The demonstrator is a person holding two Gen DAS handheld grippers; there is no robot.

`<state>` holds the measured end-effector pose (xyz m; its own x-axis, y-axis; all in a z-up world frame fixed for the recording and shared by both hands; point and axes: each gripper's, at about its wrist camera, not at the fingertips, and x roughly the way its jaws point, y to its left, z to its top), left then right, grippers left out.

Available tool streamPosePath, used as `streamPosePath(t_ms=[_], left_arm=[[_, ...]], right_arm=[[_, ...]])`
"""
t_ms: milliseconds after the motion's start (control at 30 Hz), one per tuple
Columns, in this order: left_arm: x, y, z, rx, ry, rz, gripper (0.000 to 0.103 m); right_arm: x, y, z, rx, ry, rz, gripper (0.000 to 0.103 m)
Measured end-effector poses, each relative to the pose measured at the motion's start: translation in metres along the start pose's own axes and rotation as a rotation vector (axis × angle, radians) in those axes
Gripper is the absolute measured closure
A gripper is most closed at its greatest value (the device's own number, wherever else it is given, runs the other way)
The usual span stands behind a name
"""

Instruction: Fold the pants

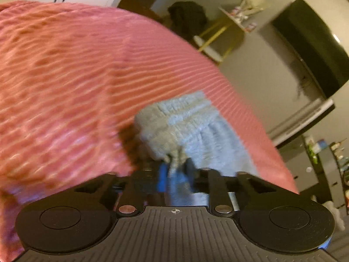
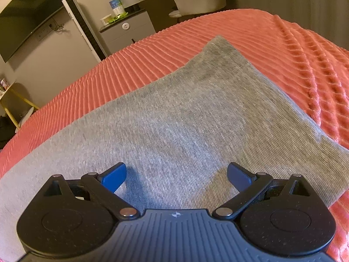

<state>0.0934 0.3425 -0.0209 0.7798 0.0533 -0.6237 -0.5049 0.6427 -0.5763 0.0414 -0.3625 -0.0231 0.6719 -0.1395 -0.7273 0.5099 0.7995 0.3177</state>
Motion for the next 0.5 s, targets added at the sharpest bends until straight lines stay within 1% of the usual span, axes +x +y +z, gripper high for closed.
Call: streamPosePath(t_ms=[33,67,133,167,200,233,267,333,367,400,433,467,500], left_arm=[[-0.004,-0.005,0.003,0.006,-0.024,-0.038,0.093],[-0.01,-0.009,0.005,-0.001,-0.054,-0.094,0.094],[-0.025,-0.013,0.01,-0.055,-0.115,-0.249,0.094],[-0.031,-0.013,0.012,-0.08,-0.134,-0.293,0.094],[-0.034,-0.013,0.014,-0.089,-0.144,-0.299,0.094],[-0.034,-0.012,0.014,-0.086,-0.147,-0.281,0.094],[-0.032,-0.008,0.014,-0.077,-0.143,-0.228,0.094],[-0.017,0.0,0.011,-0.045,-0.087,-0.069,0.091],[-0.006,0.005,0.006,-0.03,-0.032,0.047,0.09],[0.002,0.009,0.002,-0.014,0.011,0.12,0.088],[0.004,0.012,-0.004,0.0,0.02,0.152,0.076],[0.001,0.012,-0.01,0.005,-0.006,0.172,0.067],[-0.005,0.009,-0.013,0.014,-0.043,0.205,0.051]], right_arm=[[0.0,0.0,0.0,-0.002,0.0,-0.001,0.004],[0.0,0.001,0.0,-0.005,0.0,-0.003,0.004],[0.0,0.001,0.0,-0.005,0.0,-0.002,0.004],[-0.001,0.0,0.001,-0.001,-0.001,0.001,0.004],[-0.001,-0.001,0.001,0.006,-0.003,0.005,0.004],[-0.001,-0.002,0.001,0.015,-0.004,0.01,0.004],[-0.001,-0.003,0.001,0.023,-0.006,0.014,0.004],[-0.001,-0.003,0.001,0.026,-0.006,0.016,0.004],[-0.001,-0.003,0.0,0.022,-0.006,0.015,0.004],[-0.001,-0.002,0.0,0.018,-0.005,0.013,0.004],[-0.001,-0.002,0.0,0.015,-0.004,0.011,0.004],[-0.001,-0.002,0.0,0.014,-0.003,0.01,0.004],[-0.001,-0.002,0.0,0.014,-0.003,0.009,0.004]])
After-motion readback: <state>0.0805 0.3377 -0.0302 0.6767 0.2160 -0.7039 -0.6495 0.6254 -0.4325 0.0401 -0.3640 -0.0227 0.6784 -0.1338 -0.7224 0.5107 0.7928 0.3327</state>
